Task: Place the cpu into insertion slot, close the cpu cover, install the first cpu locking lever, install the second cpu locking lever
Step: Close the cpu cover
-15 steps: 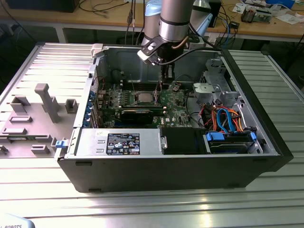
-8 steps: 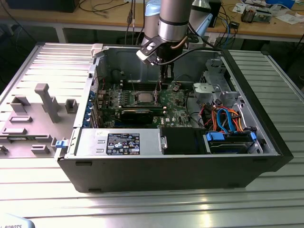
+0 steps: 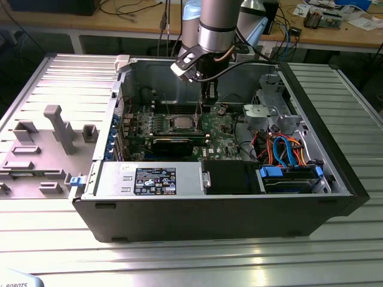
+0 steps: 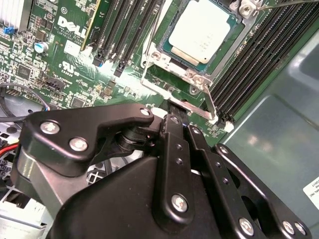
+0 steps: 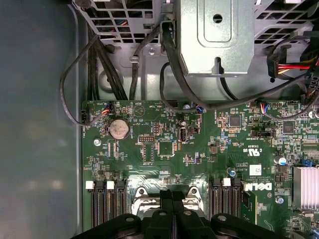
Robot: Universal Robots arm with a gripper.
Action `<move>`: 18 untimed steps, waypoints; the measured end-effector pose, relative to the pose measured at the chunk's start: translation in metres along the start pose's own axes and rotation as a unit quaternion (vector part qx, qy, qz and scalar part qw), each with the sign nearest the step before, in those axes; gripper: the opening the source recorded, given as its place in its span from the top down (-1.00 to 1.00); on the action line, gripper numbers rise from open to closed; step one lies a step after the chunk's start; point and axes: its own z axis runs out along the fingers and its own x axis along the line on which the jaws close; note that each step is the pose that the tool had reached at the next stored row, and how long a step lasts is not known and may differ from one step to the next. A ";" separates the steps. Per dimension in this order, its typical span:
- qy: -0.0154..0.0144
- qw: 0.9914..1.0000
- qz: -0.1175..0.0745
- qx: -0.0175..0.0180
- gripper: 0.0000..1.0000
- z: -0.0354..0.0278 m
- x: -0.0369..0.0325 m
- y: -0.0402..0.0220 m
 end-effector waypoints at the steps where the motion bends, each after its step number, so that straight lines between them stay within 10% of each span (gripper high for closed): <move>1: 0.000 1.000 0.000 0.000 0.79 0.0001 0.0000 -0.0002; 18: 0.000 1.000 0.000 0.000 0.79 0.0001 0.0000 -0.0047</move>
